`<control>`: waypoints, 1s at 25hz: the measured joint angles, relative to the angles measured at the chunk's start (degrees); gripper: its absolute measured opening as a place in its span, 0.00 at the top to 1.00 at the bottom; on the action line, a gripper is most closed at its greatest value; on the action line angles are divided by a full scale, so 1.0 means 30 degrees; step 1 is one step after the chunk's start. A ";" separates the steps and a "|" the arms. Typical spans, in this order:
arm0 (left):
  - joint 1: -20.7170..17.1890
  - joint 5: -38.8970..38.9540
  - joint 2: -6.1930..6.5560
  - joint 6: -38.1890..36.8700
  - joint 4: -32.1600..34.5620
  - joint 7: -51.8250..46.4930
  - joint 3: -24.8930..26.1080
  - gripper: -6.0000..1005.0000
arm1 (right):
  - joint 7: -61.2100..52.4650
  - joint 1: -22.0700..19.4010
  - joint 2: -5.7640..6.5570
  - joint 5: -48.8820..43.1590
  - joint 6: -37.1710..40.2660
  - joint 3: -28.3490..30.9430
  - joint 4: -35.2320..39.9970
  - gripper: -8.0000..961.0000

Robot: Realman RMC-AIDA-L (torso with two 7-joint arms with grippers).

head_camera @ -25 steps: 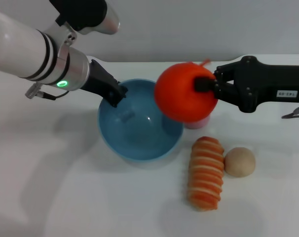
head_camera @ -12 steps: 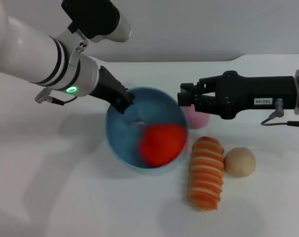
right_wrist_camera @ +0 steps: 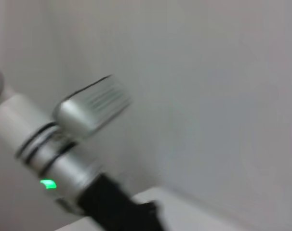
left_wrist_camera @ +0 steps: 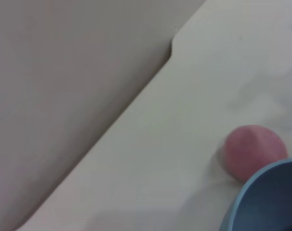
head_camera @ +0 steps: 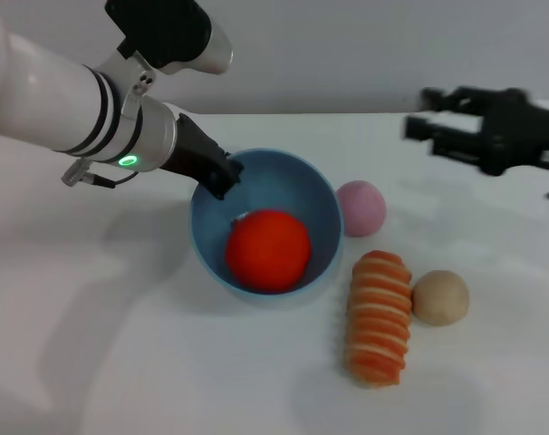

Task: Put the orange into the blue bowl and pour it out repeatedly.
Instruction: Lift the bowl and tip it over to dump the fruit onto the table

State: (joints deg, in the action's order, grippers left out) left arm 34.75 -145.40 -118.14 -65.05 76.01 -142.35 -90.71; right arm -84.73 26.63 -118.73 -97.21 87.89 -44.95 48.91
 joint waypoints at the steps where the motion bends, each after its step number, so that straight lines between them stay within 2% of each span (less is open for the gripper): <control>1: -0.0035 -0.0021 0.0014 0.0187 -0.0070 0.0021 0.0002 1.00 | 0.0832 -0.0480 -0.0015 0.0461 -0.0202 0.0336 -0.0066 0.47; 7: -0.0044 -0.0124 0.0059 0.1466 -0.0715 0.0328 0.0000 1.00 | 0.2764 -0.2722 0.0139 0.1930 -0.1239 0.1056 -0.0948 0.43; 11: -0.0095 -0.0129 0.0025 0.2818 -0.0510 0.1084 -0.0353 1.00 | 0.4630 -0.3772 0.0049 0.2266 -0.1313 0.2367 -0.2524 0.37; 14: -0.0165 -0.0430 0.0051 0.4176 -0.0099 0.1535 -0.1137 0.99 | 0.7331 -0.4352 -0.0043 0.3825 -0.1254 0.3127 -0.4643 0.33; 17: -0.0578 -0.2102 0.0028 0.5483 0.1020 0.2061 -0.2572 0.99 | 0.9322 -0.4668 0.0012 0.5191 -0.1224 0.3289 -0.6737 0.30; 20: -0.1778 -0.6067 -0.0080 0.7647 0.2721 0.1769 -0.6009 1.00 | 1.0683 -0.4811 -0.0006 0.5338 -0.1292 0.3886 -0.7667 0.30; 21: -0.1778 -0.6067 -0.0080 0.7647 0.2721 0.1769 -0.6009 1.00 | 1.1713 -0.4834 -0.0046 0.5532 -0.1123 0.4544 -0.8389 0.30; 25: -0.3057 -0.6672 0.0001 1.0232 0.3304 0.2442 -0.7460 0.99 | 1.2945 -0.4817 -0.0024 0.6571 -0.0819 0.5018 -0.9671 0.30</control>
State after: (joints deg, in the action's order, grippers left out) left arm 25.58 -165.42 -118.14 -34.35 85.93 -135.02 -113.09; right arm -45.90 12.18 -118.80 -77.50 85.44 -29.89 19.90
